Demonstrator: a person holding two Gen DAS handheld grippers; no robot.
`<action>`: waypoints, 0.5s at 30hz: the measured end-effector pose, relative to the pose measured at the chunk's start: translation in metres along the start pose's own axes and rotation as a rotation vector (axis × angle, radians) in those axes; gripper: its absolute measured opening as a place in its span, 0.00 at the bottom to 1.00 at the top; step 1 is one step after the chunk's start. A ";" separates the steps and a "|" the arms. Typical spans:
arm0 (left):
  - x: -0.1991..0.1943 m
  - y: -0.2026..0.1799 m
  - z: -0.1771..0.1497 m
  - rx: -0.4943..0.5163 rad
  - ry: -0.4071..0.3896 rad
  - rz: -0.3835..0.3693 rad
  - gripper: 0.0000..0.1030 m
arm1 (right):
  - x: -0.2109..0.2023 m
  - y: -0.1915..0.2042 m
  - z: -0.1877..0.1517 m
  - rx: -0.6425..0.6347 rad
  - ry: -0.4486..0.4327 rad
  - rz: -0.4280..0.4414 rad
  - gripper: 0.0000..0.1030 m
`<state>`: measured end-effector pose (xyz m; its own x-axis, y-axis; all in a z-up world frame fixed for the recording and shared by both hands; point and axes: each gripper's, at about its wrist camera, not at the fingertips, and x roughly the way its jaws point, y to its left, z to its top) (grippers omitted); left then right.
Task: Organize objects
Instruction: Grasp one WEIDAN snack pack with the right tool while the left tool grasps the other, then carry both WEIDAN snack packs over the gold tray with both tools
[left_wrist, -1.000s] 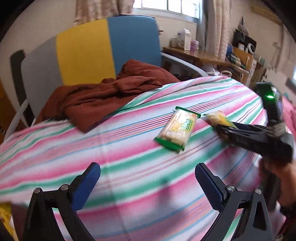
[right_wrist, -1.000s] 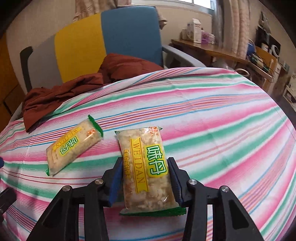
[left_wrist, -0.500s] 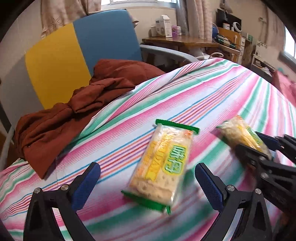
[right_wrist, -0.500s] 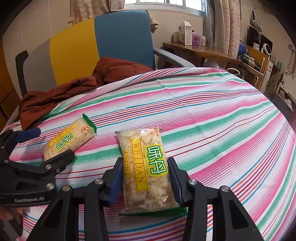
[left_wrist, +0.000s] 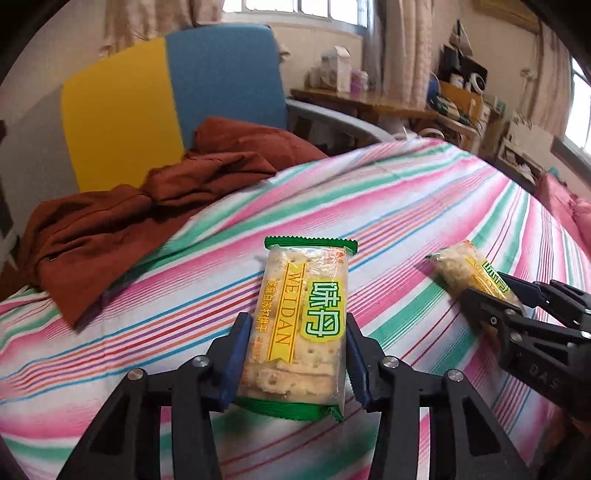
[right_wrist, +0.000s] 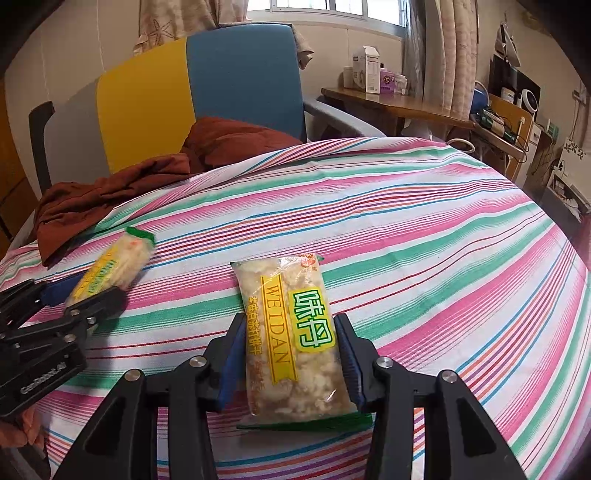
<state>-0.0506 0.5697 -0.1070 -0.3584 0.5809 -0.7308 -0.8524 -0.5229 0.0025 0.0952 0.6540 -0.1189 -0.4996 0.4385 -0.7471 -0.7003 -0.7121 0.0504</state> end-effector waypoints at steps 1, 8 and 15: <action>-0.007 0.002 -0.003 -0.013 -0.022 0.006 0.47 | -0.002 0.000 0.000 0.002 -0.008 -0.005 0.45; -0.045 0.009 -0.022 -0.040 -0.112 0.038 0.47 | -0.021 0.011 -0.010 -0.001 -0.053 -0.020 0.45; -0.076 0.015 -0.050 -0.064 -0.135 0.038 0.47 | -0.042 0.032 -0.025 -0.036 -0.071 -0.019 0.45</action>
<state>-0.0167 0.4868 -0.0858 -0.4417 0.6363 -0.6324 -0.8128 -0.5823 -0.0182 0.1062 0.5990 -0.1028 -0.5225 0.4887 -0.6987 -0.6916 -0.7222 0.0120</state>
